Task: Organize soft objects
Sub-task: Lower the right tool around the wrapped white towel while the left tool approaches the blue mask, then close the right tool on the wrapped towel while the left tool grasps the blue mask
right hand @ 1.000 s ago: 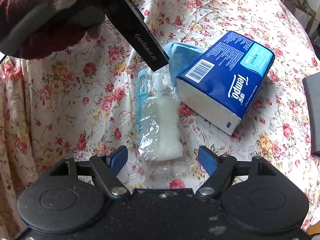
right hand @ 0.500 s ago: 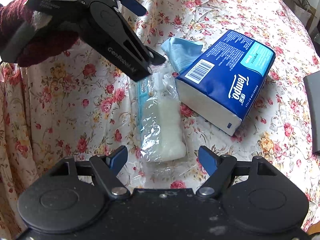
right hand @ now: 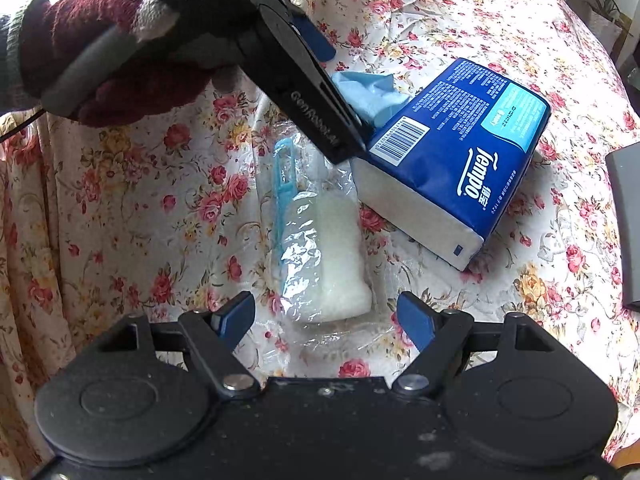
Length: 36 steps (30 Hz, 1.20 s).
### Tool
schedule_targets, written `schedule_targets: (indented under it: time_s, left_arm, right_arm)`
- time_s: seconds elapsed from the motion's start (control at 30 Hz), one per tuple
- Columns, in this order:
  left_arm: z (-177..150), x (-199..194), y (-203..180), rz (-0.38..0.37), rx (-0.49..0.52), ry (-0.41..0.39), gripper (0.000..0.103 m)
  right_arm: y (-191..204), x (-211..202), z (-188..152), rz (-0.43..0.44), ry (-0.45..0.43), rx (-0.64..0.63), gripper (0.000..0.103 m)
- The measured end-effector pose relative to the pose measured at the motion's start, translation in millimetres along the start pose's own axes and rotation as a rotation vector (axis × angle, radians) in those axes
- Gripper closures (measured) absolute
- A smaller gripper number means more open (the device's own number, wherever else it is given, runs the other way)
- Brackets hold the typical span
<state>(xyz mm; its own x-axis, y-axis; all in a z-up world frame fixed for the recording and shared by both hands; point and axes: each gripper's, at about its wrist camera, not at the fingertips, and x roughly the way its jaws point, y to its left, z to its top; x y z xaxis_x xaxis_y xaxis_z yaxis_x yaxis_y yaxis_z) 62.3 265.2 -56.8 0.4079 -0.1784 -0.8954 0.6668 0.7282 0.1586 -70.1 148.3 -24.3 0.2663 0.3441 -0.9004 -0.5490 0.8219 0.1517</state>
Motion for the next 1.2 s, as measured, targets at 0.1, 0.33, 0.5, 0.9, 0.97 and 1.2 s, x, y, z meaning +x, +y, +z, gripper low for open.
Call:
schedule_targets:
  time_s: [0.1,0.33,0.5,0.9,0.97,1.2]
  left_arm:
    - [-2.4,-0.3,3.2,-0.032,-0.030,0.008,0.049]
    - [-7.0,-13.6,10.6,-0.069,-0.181,0.061,0.056]
    - [-13.1,-22.0,19.3,-0.062,-0.282,0.088,0.046]
    - [8.1,0.9,27.4,-0.100,-0.469,0.031,0.004]
    - [6.3,5.3,31.4,-0.158,-0.533,0.023,0.013]
    - [-1.6,2.7,43.9,-0.245,-0.643,-0.004,0.037]
  right_arm:
    - [0.9,1.5,1.7,-0.001,0.003,-0.005,0.025]
    - [0.5,3.8,7.9,-0.003,-0.003,0.003,0.025]
    - [-3.3,7.0,13.6,-0.004,-0.017,0.026,0.023]
    - [-0.3,10.9,23.9,-0.003,-0.033,0.021,0.021]
    - [0.1,10.7,23.4,-0.004,-0.035,0.022,0.021]
    - [-3.2,12.6,24.4,-0.004,-0.034,0.035,0.021]
